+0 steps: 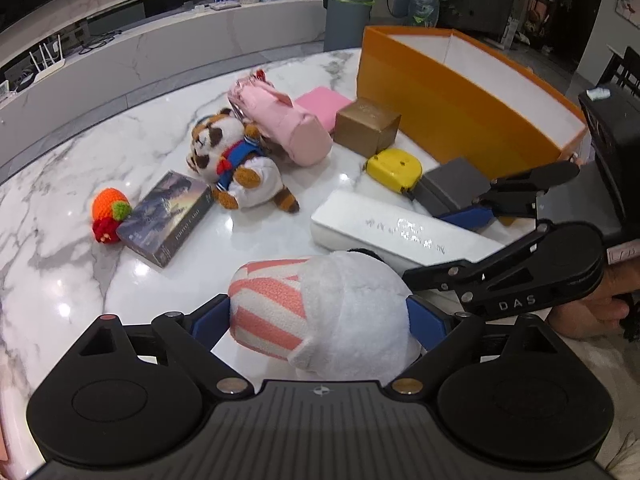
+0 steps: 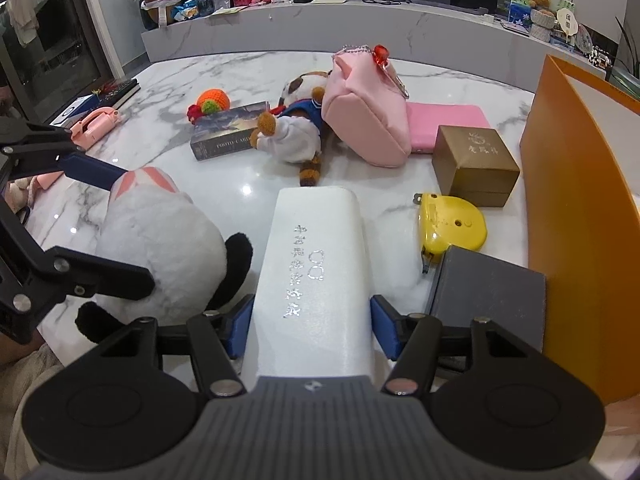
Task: Organize objects
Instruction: 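Lift the glasses case with the right gripper while the left gripper carries the plush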
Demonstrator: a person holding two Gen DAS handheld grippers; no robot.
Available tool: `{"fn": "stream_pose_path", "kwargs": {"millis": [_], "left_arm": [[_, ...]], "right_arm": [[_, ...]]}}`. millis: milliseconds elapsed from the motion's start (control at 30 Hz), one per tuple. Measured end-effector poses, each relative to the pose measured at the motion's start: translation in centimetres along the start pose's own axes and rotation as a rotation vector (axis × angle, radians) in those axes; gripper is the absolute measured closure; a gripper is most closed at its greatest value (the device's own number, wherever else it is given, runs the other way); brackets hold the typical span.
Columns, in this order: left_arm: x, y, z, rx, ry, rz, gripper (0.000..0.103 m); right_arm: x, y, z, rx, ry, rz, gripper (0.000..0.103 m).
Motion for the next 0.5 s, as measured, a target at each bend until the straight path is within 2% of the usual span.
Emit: {"fn": "stream_pose_path", "kwargs": {"millis": [133, 500], "left_arm": [[-0.8, 0.6, -0.6, -0.006, -0.021, -0.030, 0.000], [-2.2, 0.7, -1.8, -0.010, -0.051, -0.033, 0.000]], "right_arm": [[-0.4, -0.1, -0.6, -0.003, -0.020, 0.010, 0.041], [-1.7, -0.4, -2.3, -0.012, -0.055, 0.018, 0.041]]}}
Point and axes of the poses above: each gripper's, at about its wrist camera, not at the fingertips, and z roughly the way its jaws point, y to its left, x to its underside, the point moved 1 cm from there along z, roughly the way its jaws point, and after that the axes turned 15 degrees about -z, right-handed, at the moved point
